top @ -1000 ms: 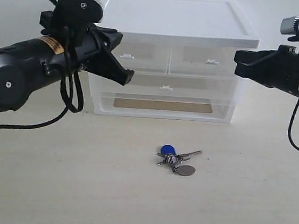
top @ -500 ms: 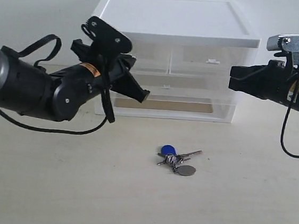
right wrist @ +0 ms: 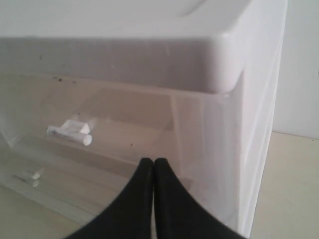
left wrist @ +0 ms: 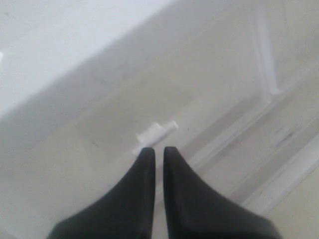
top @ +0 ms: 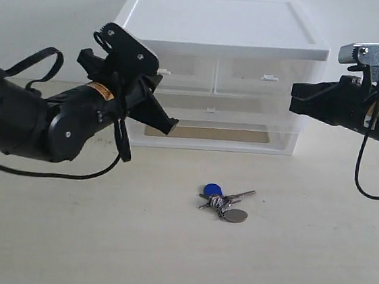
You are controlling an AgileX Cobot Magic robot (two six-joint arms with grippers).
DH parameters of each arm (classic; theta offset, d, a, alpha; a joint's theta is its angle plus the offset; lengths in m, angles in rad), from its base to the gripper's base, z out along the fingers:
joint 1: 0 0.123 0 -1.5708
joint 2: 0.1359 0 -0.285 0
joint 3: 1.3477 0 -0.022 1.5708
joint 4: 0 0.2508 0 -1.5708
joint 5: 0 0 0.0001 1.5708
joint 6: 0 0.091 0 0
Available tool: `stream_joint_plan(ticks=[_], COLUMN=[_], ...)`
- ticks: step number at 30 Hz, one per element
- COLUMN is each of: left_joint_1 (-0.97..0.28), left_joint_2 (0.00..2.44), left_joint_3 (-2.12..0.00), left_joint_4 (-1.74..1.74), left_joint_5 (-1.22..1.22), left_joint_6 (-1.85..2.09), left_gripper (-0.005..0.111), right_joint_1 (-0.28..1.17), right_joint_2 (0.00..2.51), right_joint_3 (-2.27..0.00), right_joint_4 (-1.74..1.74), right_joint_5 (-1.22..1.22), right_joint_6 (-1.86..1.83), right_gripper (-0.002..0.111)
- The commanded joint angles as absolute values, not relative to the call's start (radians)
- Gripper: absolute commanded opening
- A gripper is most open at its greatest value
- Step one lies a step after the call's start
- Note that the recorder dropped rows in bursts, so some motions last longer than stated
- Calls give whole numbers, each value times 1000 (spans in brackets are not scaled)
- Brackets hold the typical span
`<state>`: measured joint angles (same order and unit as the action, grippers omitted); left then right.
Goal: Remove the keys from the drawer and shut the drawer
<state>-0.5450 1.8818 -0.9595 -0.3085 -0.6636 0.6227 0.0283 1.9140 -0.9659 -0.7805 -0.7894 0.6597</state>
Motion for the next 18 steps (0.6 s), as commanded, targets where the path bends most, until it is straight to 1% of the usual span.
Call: stream_joint_plan(ticks=[1,5,9,18], left_joint_1=[-589,-591,-591,-591], left_joint_2=[1730,1600,1477,1153], left_joint_3=[-820,-713,-651,-485], left_joint_4=[-325,-348,-418,-430], left_joint_5=[-768,-793,-800,-792], left_joint_6=[613,597,597,459], left_gripper=[4,4,4,4], right_joint_1=[21,19,19,19], right_joint_2=[1902,1816,1696,1330], right_joint_3=[-963,-883,-798,-602], right_joint_4=[-734,-637,-619,-618], right_joint_5=[-801,-810,-842,-873], right_joint_6=[645,546,522,539], right_gripper=[0,0,0,0])
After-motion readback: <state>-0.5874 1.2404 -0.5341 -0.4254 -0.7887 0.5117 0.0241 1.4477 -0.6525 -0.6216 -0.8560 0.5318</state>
